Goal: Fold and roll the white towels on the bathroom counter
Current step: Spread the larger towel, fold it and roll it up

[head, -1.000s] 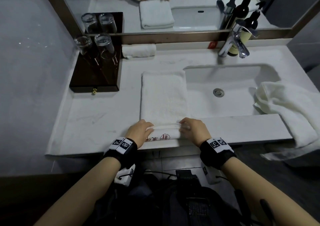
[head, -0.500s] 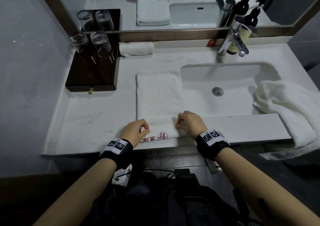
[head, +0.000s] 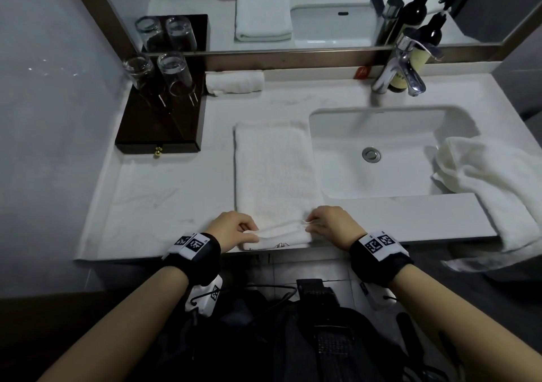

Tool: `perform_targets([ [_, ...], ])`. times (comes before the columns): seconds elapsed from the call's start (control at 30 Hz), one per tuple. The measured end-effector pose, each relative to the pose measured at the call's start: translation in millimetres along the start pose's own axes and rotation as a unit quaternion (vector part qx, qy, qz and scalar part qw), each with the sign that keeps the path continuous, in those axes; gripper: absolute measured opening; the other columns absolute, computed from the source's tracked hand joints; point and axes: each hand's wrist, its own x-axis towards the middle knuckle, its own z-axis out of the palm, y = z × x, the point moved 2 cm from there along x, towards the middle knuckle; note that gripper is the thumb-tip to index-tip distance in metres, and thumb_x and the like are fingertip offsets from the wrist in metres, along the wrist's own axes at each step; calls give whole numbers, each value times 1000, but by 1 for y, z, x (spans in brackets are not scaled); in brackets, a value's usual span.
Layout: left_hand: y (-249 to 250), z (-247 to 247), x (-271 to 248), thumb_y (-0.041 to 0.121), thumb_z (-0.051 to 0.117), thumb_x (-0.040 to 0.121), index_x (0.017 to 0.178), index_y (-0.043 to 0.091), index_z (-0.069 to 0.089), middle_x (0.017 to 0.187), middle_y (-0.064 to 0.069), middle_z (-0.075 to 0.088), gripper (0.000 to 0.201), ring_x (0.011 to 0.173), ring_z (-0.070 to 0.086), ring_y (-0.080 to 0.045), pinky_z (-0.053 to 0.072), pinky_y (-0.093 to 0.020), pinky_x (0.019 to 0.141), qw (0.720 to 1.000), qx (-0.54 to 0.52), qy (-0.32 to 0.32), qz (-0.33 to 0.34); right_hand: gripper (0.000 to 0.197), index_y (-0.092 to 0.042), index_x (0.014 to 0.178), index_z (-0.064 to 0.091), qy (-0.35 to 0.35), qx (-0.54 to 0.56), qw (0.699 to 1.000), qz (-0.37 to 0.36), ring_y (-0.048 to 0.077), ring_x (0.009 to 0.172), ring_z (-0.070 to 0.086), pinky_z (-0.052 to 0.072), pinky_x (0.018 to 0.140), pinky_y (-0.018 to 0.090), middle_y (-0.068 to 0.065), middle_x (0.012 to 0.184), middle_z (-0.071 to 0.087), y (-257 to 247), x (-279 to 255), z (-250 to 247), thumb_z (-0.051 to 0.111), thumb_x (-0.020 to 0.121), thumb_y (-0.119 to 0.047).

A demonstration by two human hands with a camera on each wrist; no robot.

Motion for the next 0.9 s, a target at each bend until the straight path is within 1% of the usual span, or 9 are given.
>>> perform_targets([
  [0.17, 12, -2, 5, 31, 61, 87, 98, 24, 66, 101, 6, 65, 14, 93, 60, -14, 45, -27, 79, 983, 180, 43, 18, 19, -16, 96, 67, 0, -5, 996, 87, 28, 95, 62, 44, 74, 27, 10, 101, 69, -12, 14, -5, 68, 79, -22],
  [0.3, 29, 14, 0, 11, 52, 88, 109, 21, 55, 114, 2, 51, 24, 105, 49, -19, 35, -30, 83, 919, 344, 92, 170, 15, -15, 88, 60, 25, 14, 993, 111, 27, 85, 61, 39, 65, 26, 7, 90, 66, -12, 18, -7, 69, 76, -16],
  [0.4, 29, 31, -7, 19, 45, 93, 116, 18, 49, 119, -1, 50, 23, 108, 48, -22, 34, -33, 88, 888, 415, 78, 180, 18, -12, 84, 63, 12, 20, 993, 115, 20, 79, 56, 36, 65, 23, 0, 82, 59, -13, 21, -11, 76, 72, -18],
  [0.47, 24, 34, -10, 35, 47, 93, 121, 17, 46, 122, -2, 48, 33, 110, 47, -24, 37, -33, 91, 888, 422, 72, 168, 19, -11, 85, 65, 1, 13, 994, 105, 20, 81, 58, 38, 67, 23, 1, 84, 59, -14, 24, -10, 77, 72, -18],
  [0.53, 24, 32, -12, 30, 53, 91, 123, 15, 47, 122, -5, 49, 36, 109, 48, -25, 41, -34, 92, 891, 420, 62, 162, 14, -12, 86, 64, 16, -12, 996, 87, 23, 90, 59, 38, 68, 24, 4, 94, 58, -15, 22, -5, 73, 76, -17],
  [0.63, 33, 26, -12, 18, 75, 72, 99, 13, 66, 95, -3, 66, 29, 82, 63, -22, 50, -26, 77, 880, 415, 105, 205, 12, -14, 92, 64, 117, -155, 980, -32, 28, 98, 53, 37, 75, 29, 8, 105, 55, -24, 8, 1, 65, 80, -16],
  [0.67, 35, 23, -11, 18, 73, 73, 98, 14, 66, 93, -2, 67, 26, 80, 64, -21, 48, -24, 81, 877, 418, 109, 211, 14, -14, 90, 65, 146, -209, 963, -85, 29, 96, 55, 39, 79, 33, 9, 102, 57, -28, 2, 5, 67, 77, -14],
  [0.77, 29, 18, -1, 22, 45, 94, 119, 19, 51, 115, 2, 60, 27, 103, 56, -22, 28, -31, 100, 895, 403, 78, 177, 26, -16, 88, 65, 180, -268, 933, -161, 28, 86, 61, 40, 83, 38, 4, 91, 63, -35, -14, 16, 72, 63, -16],
  [0.9, 32, 10, 13, 27, 45, 95, 118, 19, 53, 115, -2, 62, 26, 103, 56, -25, 33, -31, 94, 923, 352, 57, 143, 34, -10, 106, 62, 119, -223, 960, -118, 31, 94, 59, 43, 90, 37, 9, 102, 63, -30, -12, 18, 56, 73, -5],
])
